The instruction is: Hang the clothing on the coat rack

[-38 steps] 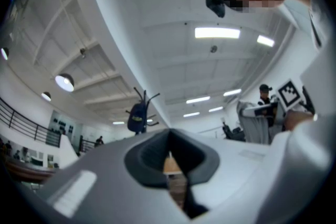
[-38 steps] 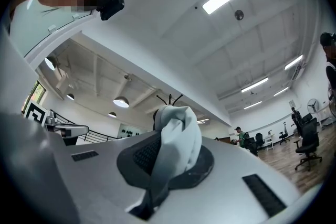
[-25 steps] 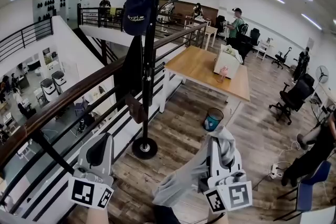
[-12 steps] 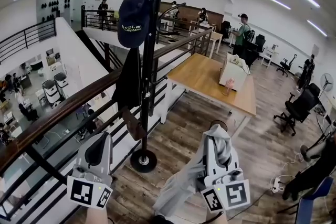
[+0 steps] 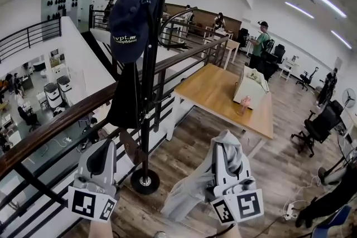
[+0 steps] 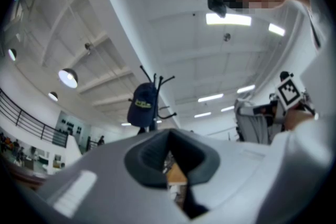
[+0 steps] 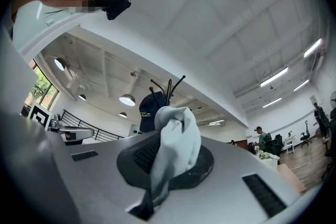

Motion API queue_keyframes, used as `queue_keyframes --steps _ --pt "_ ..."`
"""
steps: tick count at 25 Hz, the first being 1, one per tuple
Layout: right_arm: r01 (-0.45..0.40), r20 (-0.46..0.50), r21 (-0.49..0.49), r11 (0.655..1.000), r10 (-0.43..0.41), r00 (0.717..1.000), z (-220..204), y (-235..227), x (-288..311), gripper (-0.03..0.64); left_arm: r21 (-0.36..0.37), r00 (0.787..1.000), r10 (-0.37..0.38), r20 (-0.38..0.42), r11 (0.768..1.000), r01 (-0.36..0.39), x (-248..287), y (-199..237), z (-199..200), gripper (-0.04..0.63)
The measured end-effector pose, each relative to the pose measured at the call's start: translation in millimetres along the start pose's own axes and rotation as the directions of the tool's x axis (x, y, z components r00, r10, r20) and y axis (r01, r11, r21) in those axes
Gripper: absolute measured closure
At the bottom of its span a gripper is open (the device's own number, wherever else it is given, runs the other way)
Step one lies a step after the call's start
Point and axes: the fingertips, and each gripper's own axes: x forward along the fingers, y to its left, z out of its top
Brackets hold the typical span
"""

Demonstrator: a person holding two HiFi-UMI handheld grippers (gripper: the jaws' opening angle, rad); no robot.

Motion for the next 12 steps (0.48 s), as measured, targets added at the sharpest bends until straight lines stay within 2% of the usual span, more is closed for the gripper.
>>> queue_keyframes --steps 7,12 --pt "-0.074 0.003 -0.003 0.997 0.074 0.997 -13.4 -26.2 23.5 0.612 0.013 1.000 0.011 -0.002 1.000 -0.011 24.3 -19.5 -18.5 0.591" --pt "-0.127 -0.008 0.028 0.992 0.127 0.992 -17.6 -32.4 60.2 0.612 0.024 1.000 0.024 -0.013 0.999 -0.023 40.6 -8.3 -24.9 0.591"
